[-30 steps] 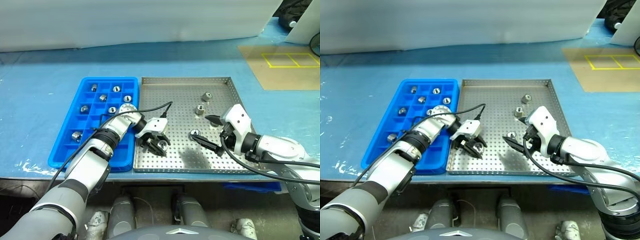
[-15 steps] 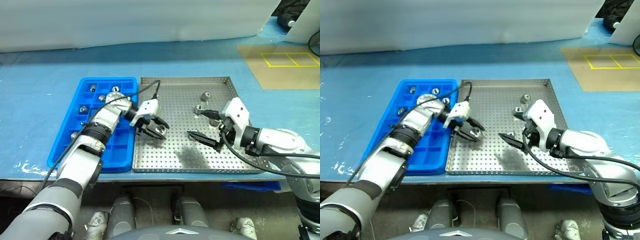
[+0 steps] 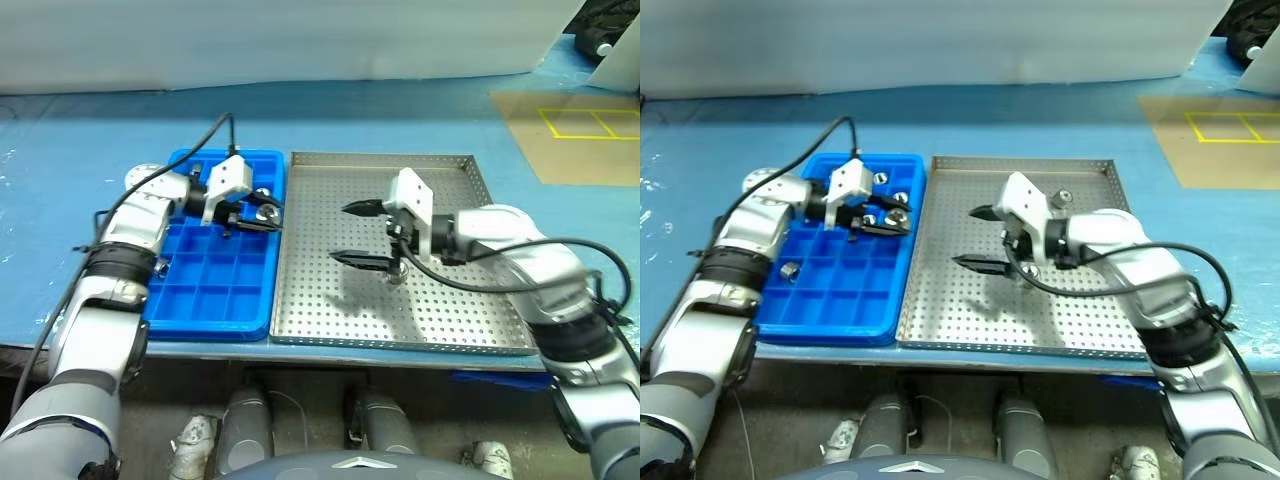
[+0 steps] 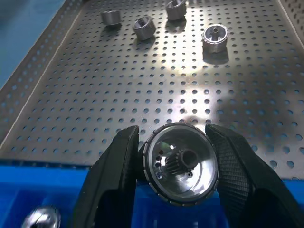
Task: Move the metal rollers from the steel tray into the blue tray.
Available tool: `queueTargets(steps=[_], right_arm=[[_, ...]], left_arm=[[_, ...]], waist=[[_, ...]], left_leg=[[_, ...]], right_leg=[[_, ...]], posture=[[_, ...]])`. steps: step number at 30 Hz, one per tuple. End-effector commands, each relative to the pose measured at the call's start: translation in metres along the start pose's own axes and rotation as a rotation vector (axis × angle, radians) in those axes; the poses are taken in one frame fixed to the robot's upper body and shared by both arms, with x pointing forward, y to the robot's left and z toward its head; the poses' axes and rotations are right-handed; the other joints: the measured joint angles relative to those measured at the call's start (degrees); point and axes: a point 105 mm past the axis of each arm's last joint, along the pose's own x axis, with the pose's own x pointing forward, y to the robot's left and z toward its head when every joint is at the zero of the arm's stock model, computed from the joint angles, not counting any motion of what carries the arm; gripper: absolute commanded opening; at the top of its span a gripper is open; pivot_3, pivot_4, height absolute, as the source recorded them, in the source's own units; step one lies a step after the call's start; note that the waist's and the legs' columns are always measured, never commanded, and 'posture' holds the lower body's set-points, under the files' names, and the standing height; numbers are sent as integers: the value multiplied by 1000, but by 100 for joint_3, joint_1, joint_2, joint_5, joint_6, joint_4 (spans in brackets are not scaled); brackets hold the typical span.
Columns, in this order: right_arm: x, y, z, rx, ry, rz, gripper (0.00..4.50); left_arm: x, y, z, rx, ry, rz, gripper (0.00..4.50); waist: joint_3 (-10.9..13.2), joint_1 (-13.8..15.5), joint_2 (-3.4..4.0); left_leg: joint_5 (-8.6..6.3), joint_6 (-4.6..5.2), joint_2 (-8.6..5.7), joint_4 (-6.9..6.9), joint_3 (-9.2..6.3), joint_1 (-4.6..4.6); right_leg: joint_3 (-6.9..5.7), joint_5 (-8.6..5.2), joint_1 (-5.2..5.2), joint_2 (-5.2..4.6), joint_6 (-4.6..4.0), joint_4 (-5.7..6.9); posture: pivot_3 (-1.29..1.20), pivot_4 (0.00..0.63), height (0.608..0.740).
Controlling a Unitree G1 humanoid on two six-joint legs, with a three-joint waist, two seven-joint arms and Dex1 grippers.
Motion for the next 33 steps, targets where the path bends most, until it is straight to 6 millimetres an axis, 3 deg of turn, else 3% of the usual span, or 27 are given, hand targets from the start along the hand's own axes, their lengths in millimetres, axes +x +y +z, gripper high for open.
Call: queueTargets(steps=[1, 4, 12, 20, 28, 32, 33], right_arm=[[14, -5, 12, -81, -36, 62, 4500], [23, -15, 19, -99, -64, 65, 4500], [34, -16, 17, -111, -87, 97, 4500], [30, -14, 12, -102, -71, 80, 4500], [22, -12, 4, -80, -54, 35, 4500], [20, -11, 1, -73, -49, 15, 4500], [19, -11, 1, -72, -49, 12, 4500]], left_arm=[[-27, 7, 5, -5, -10, 143, 2094], [-42, 1, -8, -46, 19, 225, 2094], [-70, -3, -47, -183, 53, 488, 2094], [-47, 1, -56, -231, 20, 524, 2094], [-42, 4, -85, -255, 100, 535, 2094], [-35, 4, -80, -234, 55, 524, 2094], [-33, 5, -79, -242, 44, 520, 2349]], waist=[[0, 102, 0], [0, 233, 0], [2, 550, -2], [1, 606, -4], [-1, 552, -6], [-1, 509, -6], [-1, 505, -6]], left_leg=[[0, -1, 0, 0, 0, -8], [0, -1, 5, -2, 1, -13], [1, -5, 5, 7, -3, -27], [18, -32, 4, 11, -7, -17], [22, -39, 0, 6, -8, -16], [23, -40, 1, 7, -9, -11], [23, -42, 1, 6, -8, -10]], right_leg=[[-6, -1, -3, -1, -2, 3], [-12, -2, -5, -6, -3, 1], [-22, -2, -7, -15, -2, 0], [-18, -1, -3, -11, -1, 9], [-18, 0, -5, -2, 0, 9], [-14, 0, -2, -5, 0, 9], [-13, 0, -1, -5, 0, 10]], posture=[[62, 150, 740], [97, 150, 740], [143, 150, 740], [110, 150, 740], [64, 150, 740], [47, 150, 740], [45, 150, 740]])
